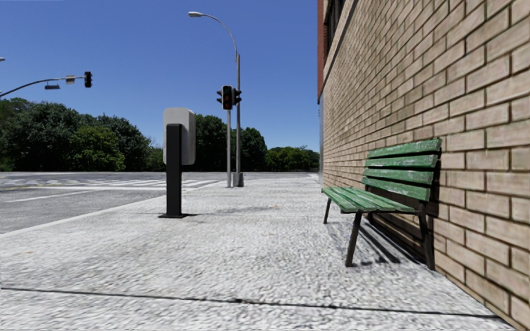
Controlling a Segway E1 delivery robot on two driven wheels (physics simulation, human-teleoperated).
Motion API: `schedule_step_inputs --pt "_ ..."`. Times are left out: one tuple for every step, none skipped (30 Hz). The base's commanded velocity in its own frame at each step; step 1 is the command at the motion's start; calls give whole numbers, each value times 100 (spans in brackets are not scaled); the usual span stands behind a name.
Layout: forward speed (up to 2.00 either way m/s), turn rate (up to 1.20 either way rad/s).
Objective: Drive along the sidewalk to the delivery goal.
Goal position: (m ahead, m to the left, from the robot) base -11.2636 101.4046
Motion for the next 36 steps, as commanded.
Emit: schedule_step_inputs --pt "200 0" --pt "200 0" --pt "200 0" --pt "200 0" --pt "200 0" --pt "200 0" --pt "200 0" --pt "200 0" --pt "200 0" --pt "200 0" --pt "200 0" --pt "200 0" --pt "200 0" --pt "200 0" --pt "200 0" --pt "200 0" --pt "200 0" --pt "200 0" --pt "200 0" --pt "200 0" --pt "200 0" --pt "200 0" --pt "200 0" --pt "200 0" --pt "200 0" --pt "200 0" --pt "200 0" --pt "200 0" --pt "200 0" --pt "200 0" --pt "200 0" --pt "200 0" --pt "200 0" --pt "200 0" --pt "200 0" --pt "200 -5"
